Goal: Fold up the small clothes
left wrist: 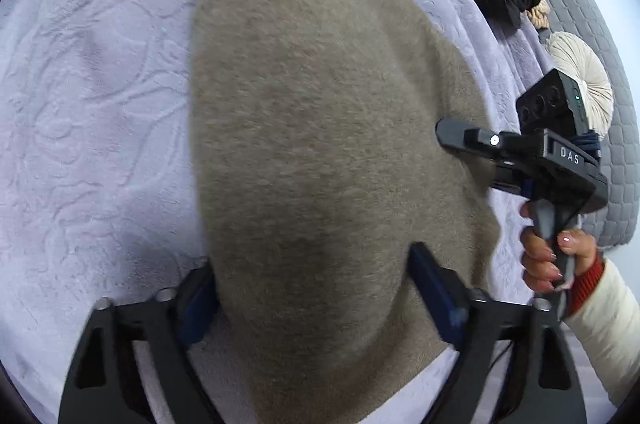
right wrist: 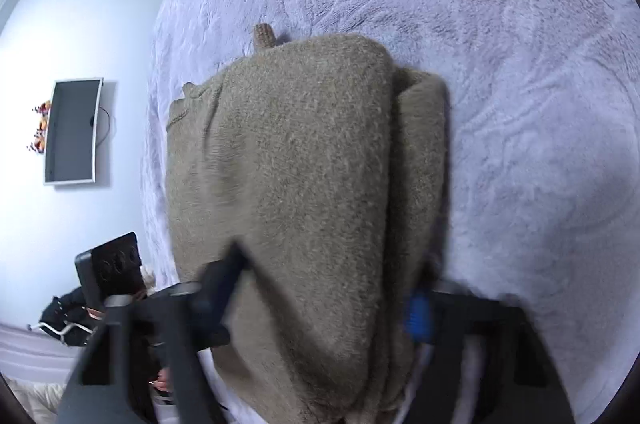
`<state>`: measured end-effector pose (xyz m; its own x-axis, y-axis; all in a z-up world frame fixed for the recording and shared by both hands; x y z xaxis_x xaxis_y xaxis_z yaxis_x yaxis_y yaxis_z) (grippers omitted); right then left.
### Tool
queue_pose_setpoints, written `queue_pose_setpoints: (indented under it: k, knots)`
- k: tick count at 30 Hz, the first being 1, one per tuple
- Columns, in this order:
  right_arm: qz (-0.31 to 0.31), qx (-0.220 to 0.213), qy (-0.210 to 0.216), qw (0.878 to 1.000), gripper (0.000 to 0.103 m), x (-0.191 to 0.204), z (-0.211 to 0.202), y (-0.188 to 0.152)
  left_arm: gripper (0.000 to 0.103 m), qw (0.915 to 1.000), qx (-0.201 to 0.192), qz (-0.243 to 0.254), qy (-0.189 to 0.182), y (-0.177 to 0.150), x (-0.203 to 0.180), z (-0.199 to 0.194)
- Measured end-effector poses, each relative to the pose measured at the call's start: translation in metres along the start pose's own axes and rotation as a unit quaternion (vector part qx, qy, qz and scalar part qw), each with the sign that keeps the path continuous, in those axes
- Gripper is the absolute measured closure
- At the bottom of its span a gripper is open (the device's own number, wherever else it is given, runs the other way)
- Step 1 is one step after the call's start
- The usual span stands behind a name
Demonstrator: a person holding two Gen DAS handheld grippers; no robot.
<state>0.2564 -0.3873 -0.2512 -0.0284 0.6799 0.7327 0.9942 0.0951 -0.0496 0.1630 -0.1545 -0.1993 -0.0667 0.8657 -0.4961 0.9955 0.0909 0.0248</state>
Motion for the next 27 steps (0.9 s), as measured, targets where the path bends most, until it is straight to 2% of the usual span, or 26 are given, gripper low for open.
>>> queue_pose_setpoints:
  k: [1,2,4,9,11,14,18,21,23,24,26,27]
  knots:
    - [0.006,-0.001,0.004,1.0,0.055,0.005,-0.001,-0.001,0.038,1.0,-0.005,0.003,-0.005,0.0,-0.001,-0.003]
    - [0.005,-0.003,0.01,1.0,0.063,0.01,-0.003,-0.001,0.047,0.9999,-0.01,0.007,-0.011,0.0,-0.003,-0.006]
    - [0.002,-0.008,0.023,1.0,0.065,0.023,-0.01,-0.005,0.053,0.9995,-0.019,0.02,-0.018,-0.001,-0.007,-0.017]
    - [-0.008,-0.019,0.055,0.998,0.066,0.073,-0.019,-0.019,0.054,0.9972,-0.047,0.037,-0.044,-0.012,-0.017,-0.06]
    - [-0.014,-0.017,0.068,0.997,0.066,0.094,-0.02,-0.03,0.054,0.9961,-0.062,0.049,-0.039,-0.025,-0.015,-0.084]
    - [-0.012,-0.002,0.094,0.995,0.066,0.123,-0.009,-0.055,0.054,0.9962,-0.07,0.042,-0.03,-0.049,0.004,-0.111]
    - [-0.012,0.029,0.103,0.994,0.066,0.145,0.033,-0.089,0.054,0.9968,-0.071,0.034,0.018,-0.088,0.045,-0.129]
    - [-0.003,0.058,0.055,0.997,0.066,0.132,0.081,-0.114,0.053,0.9952,-0.049,0.014,0.084,-0.117,0.091,-0.117]
    - [-0.019,0.071,-0.036,0.997,0.062,0.114,0.106,-0.126,0.049,0.992,-0.042,0.003,0.119,-0.128,0.108,-0.109]
    - [-0.024,0.067,-0.061,0.996,0.056,0.112,0.109,-0.127,0.048,0.9915,-0.045,-0.002,0.122,-0.132,0.111,-0.108]
    - [-0.021,0.051,-0.089,0.995,0.048,0.117,0.104,-0.129,0.034,0.9898,-0.052,-0.015,0.132,-0.133,0.113,-0.112]
    - [-0.026,0.044,-0.111,0.992,0.045,0.119,0.1,-0.13,0.032,0.9877,-0.06,-0.017,0.144,-0.133,0.114,-0.116]
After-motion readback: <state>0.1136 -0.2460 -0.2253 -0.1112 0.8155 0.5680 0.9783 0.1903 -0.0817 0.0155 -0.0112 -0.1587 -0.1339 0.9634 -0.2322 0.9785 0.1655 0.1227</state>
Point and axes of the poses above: each gripper's, at about its wrist camera, not at the fingertips, and z roughly the way its jaws point, x to its left, y to its top, the point moved 8 cm from there along z, roughly the way its jaws point, and after that the axes turned 1 degree about y, right-handed, at the moved point
